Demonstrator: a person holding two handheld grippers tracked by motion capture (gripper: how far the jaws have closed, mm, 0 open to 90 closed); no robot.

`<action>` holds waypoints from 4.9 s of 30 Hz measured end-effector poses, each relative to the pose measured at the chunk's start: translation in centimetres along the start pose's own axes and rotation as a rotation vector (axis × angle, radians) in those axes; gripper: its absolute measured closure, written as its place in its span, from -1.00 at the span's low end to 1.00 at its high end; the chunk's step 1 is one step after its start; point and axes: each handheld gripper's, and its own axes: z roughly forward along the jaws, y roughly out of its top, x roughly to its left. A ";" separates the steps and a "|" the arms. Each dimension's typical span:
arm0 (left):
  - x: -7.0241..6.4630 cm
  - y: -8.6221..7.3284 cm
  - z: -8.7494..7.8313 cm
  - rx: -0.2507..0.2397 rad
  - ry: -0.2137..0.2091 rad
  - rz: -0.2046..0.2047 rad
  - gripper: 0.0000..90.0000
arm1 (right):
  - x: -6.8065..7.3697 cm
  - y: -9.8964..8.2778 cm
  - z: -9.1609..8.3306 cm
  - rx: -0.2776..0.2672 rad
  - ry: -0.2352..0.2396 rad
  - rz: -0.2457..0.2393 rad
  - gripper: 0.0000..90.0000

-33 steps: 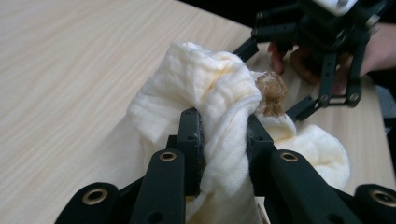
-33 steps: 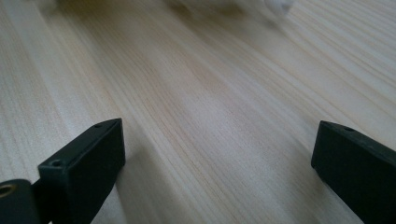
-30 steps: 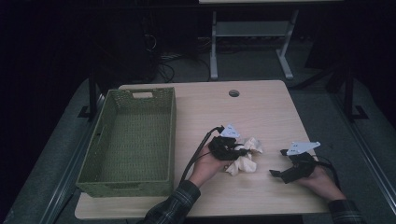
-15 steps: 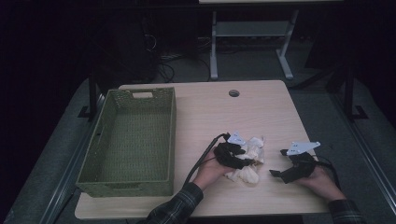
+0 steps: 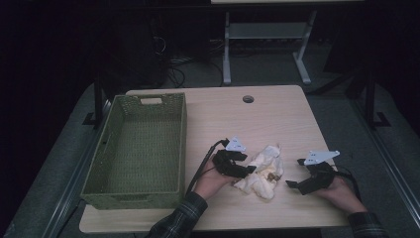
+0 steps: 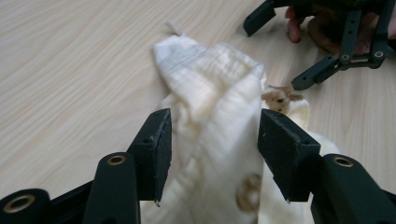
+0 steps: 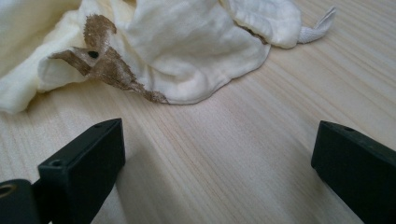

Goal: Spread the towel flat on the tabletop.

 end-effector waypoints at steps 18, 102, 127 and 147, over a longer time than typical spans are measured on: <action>0.1 -2.4 -2.2 0.045 0.155 -0.045 0.18 | 0.0 0.0 0.0 0.001 0.000 0.001 -0.94; 4.9 1.5 -0.9 -0.070 0.447 -0.164 0.91 | -7.9 6.1 -1.3 -0.112 -0.116 0.116 0.94; 3.8 1.2 -1.1 -0.048 0.346 -0.163 0.48 | -7.0 5.2 -0.5 -0.089 -0.033 0.127 0.62; -2.5 -0.9 -1.5 -0.005 0.098 -0.044 0.35 | -0.2 3.9 -0.9 -0.065 0.131 0.064 0.61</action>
